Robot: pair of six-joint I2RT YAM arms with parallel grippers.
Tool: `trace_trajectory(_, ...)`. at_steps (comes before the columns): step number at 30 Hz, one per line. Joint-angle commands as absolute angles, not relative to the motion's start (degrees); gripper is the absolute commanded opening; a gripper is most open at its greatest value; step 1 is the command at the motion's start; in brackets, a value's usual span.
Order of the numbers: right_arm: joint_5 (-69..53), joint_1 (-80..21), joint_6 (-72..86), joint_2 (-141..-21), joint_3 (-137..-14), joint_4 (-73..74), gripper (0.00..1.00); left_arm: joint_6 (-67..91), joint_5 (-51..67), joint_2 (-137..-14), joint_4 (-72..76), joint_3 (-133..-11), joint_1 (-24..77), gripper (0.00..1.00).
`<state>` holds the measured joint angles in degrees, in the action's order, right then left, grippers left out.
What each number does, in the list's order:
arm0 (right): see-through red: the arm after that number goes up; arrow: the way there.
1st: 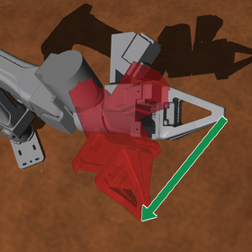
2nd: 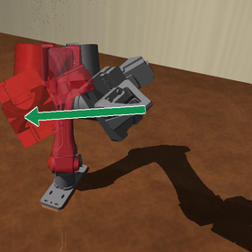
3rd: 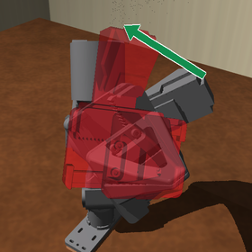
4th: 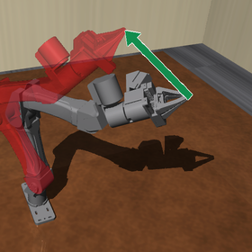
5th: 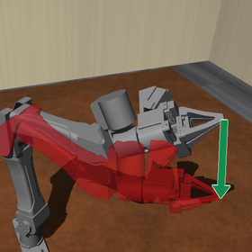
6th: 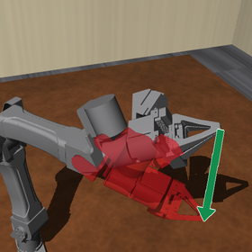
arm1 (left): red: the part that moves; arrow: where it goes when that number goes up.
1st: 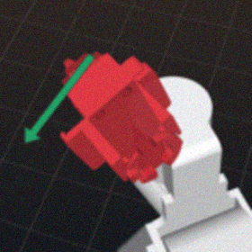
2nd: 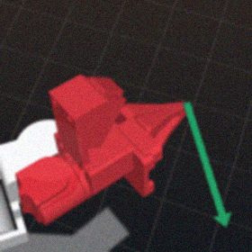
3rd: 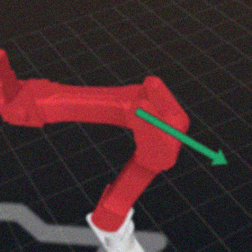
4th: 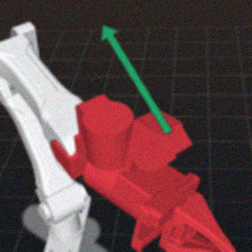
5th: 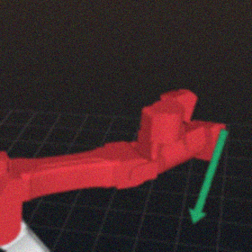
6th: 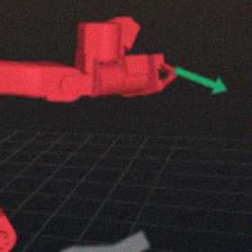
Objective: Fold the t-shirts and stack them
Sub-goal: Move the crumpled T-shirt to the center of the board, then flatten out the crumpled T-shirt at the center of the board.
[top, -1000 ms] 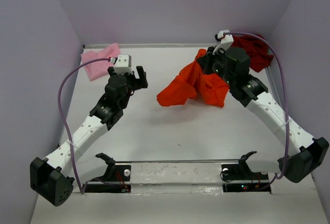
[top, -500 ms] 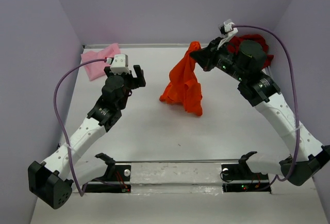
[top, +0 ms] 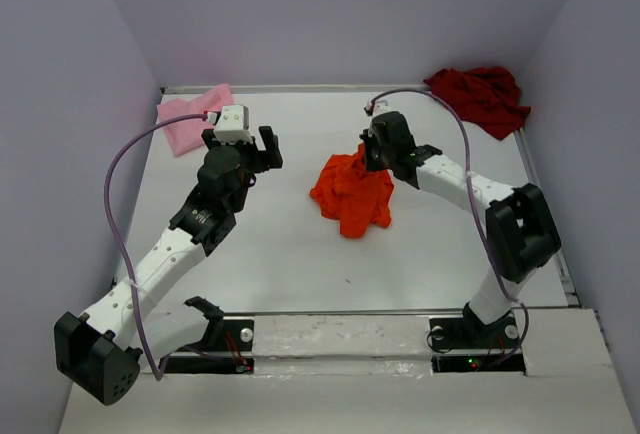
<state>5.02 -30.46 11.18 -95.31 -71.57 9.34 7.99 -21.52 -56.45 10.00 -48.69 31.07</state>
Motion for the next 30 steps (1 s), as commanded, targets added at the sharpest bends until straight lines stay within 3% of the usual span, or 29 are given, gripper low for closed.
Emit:
trace_trajectory(1,16.7,-30.8,11.9,-100.1,-74.9,9.0,0.0,7.6,-22.6,-55.3,12.2,-49.5,31.5,0.93)
trace_trajectory(4,20.9,-30.8,12.5,-103.2,-78.5,13.0,0.0,7.4,-22.7,-55.2,12.1,-49.5,31.6,0.93)
trace_trajectory(5,20.1,-30.8,13.1,-103.3,-79.1,14.7,0.05,7.3,-22.7,-55.2,12.1,-49.6,31.6,0.93)
trace_trajectory(7,16.8,-30.8,13.6,-101.9,-78.3,15.3,0.31,7.2,-22.8,-55.0,12.1,-49.7,31.6,0.93)
trace_trajectory(8,15.7,-30.8,13.7,-99.1,-77.5,14.9,0.54,7.3,-22.6,-55.0,12.1,-49.7,31.6,0.93)
trace_trajectory(11,12.3,-30.8,13.8,-91.8,-73.8,14.6,0.79,7.3,-22.4,-54.8,12.0,-49.7,31.6,0.93)
trace_trajectory(12,10.6,-30.8,13.8,-89.8,-72.7,14.6,0.82,7.2,-22.4,-54.8,12.1,-49.7,31.6,0.93)
trace_trajectory(20,1.6,-32.4,18.0,-76.6,-61.2,13.6,0.84,7.4,-21.8,-54.9,12.0,-49.9,31.6,0.93)
trace_trajectory(30,-4.7,-39.5,16.0,-88.8,-59.8,7.6,0.79,7.6,-21.6,-55.9,12.0,-49.9,31.6,0.93)
